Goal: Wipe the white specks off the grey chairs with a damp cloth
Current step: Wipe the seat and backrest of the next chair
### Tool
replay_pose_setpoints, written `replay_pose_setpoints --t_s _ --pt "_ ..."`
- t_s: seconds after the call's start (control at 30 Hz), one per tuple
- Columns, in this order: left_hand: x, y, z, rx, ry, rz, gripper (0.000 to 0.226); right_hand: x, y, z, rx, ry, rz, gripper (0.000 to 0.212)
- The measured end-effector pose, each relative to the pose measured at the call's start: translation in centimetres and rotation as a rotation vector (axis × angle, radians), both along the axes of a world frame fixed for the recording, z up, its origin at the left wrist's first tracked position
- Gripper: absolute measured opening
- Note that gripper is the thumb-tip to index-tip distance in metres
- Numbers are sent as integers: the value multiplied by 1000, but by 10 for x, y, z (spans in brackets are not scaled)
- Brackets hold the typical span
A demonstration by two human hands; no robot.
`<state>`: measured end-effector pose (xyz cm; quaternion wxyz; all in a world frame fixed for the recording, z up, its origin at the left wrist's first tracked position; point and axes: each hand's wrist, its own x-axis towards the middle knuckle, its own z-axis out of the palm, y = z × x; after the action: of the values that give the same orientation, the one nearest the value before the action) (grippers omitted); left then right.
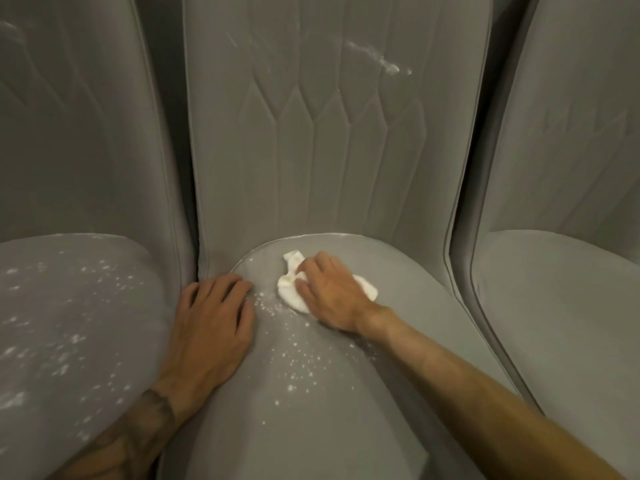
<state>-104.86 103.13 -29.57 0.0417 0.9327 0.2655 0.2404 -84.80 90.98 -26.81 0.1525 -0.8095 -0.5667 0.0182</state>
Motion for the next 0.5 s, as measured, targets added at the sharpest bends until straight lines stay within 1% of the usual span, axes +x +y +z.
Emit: replay_pose_setpoints --t_s 0.03,0.1,0.13,0.17,0.2,0.23,0.3,0.33,0.37,0.4,0.43,0.5 --pt "0 -1 0 1 -5 1 33 14 -2 2 -26 4 -66 33" --pt "0 -2 0 4 -14 6 32 38 2 4 -77 -29 -278 36" --pt "1 -1 1 2 -15 7 31 40 7 3 -102 -72 -364 37" --pt "1 -1 1 -1 -15 8 31 33 14 2 -99 -97 -402 38" --pt "1 0 2 -1 -13 8 30 20 21 0 -84 -86 -387 37" --pt "1 0 1 0 -10 7 30 4 26 -5 -49 -53 -317 37" --pt "0 0 0 -2 -7 8 31 -22 20 -13 15 -26 -77 34" --pt "-1 0 0 -7 -7 7 32 -24 12 -13 20 -14 11 32" --pt "-1 -1 1 -12 -7 6 33 -16 4 -9 27 5 54 31" --pt "-1 -1 1 -17 -8 5 34 -2 -2 -5 21 10 47 31" --pt "-1 -2 2 -20 -10 4 33 13 -5 -3 1 5 -7 31" --pt "0 -4 3 -16 -14 3 32 40 -9 1 -46 -29 -213 33"
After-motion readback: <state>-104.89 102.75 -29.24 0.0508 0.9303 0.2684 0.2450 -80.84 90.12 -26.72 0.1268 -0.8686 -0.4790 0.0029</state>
